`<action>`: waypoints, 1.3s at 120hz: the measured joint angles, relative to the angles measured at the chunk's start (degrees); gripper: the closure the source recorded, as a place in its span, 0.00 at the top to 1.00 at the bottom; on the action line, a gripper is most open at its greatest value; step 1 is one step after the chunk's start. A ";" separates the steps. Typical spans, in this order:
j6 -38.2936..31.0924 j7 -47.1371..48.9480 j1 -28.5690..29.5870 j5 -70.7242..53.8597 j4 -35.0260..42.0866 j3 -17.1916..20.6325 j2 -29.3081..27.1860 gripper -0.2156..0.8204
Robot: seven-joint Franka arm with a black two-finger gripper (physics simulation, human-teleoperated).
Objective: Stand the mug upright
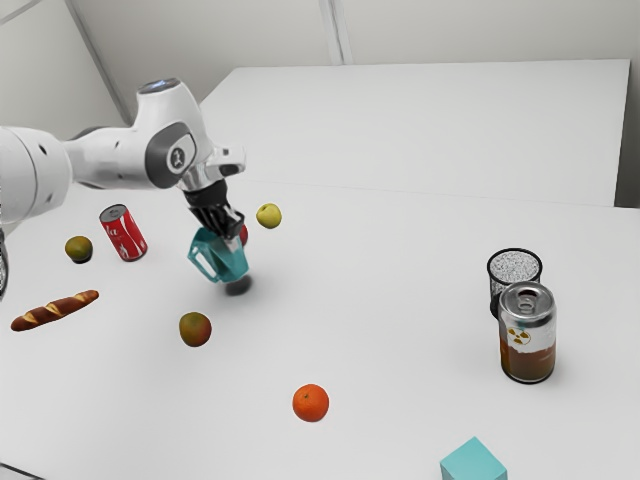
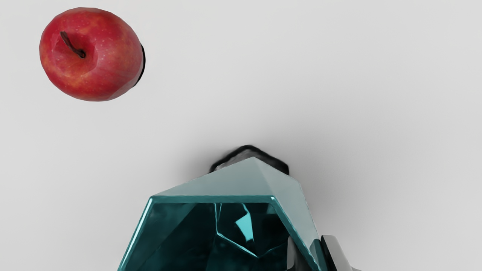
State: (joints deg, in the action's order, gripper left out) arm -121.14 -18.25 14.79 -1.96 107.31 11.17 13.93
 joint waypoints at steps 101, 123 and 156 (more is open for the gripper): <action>-4.29 10.43 -0.99 -2.67 0.37 1.65 -1.21 0.72; 2.93 10.94 -0.98 0.25 -9.42 1.66 -1.74 0.76; 18.79 11.56 -1.08 1.82 -24.02 1.71 -2.78 0.78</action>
State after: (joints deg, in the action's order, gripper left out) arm -102.35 -6.69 13.71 -0.14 83.30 12.88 11.15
